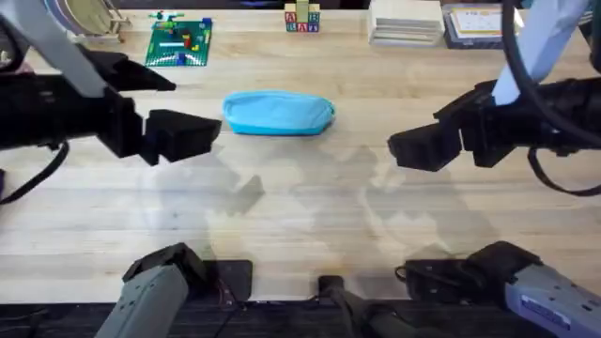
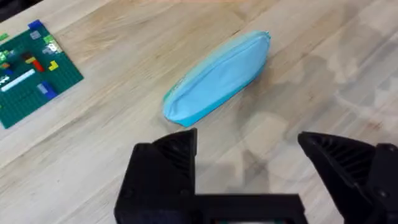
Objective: Unzip the bag, pick up the pens from the table one at a time and place them inside, then zip the bag closed.
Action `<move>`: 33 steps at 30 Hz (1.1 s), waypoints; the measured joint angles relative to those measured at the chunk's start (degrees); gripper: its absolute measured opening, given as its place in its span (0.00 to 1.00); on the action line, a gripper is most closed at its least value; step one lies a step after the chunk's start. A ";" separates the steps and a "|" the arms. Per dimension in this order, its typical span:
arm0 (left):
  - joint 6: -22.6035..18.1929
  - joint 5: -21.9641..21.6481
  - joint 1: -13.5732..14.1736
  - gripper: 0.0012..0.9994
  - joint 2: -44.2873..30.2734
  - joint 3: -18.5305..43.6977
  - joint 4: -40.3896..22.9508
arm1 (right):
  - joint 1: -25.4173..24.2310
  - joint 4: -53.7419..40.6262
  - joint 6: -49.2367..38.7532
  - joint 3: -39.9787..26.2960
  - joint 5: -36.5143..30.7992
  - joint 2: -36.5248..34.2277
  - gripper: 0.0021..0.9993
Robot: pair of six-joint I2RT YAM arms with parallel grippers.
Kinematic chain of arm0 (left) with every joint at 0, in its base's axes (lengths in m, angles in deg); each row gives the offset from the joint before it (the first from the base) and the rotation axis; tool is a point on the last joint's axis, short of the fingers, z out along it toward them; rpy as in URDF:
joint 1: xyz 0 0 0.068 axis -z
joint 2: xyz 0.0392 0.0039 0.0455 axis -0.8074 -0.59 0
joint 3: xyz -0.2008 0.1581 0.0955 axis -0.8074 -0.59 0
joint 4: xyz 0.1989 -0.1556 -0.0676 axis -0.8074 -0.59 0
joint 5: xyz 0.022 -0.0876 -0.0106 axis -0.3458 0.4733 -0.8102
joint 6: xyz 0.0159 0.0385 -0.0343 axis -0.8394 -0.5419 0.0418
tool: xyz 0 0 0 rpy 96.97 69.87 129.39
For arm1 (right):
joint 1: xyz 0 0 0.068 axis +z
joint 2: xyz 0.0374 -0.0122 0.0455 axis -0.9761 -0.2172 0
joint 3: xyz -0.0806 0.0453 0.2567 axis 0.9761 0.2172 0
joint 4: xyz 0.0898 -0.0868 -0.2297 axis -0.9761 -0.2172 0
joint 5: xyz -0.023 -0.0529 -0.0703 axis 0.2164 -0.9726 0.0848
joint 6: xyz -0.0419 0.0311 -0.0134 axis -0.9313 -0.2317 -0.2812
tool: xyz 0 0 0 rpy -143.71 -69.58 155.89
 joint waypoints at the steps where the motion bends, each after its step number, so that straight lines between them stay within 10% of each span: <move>1: 1.33 -0.96 1.57 1.00 -0.09 0.00 0.71 | -0.02 -0.01 0.00 0.00 0.00 -0.01 1.00; 15: 14.01 -12.31 21.95 1.00 -1.35 -3.66 8.41 | 0.00 0.02 0.17 0.00 0.37 0.00 1.00; 25: 32.49 -14.79 24.55 1.00 -1.40 -13.33 16.98 | -0.02 0.00 0.17 0.00 0.37 -0.02 1.00; 33: 39.72 -14.79 24.55 1.00 -1.40 -14.34 19.20 | -0.02 -0.66 0.17 0.00 0.37 0.00 1.00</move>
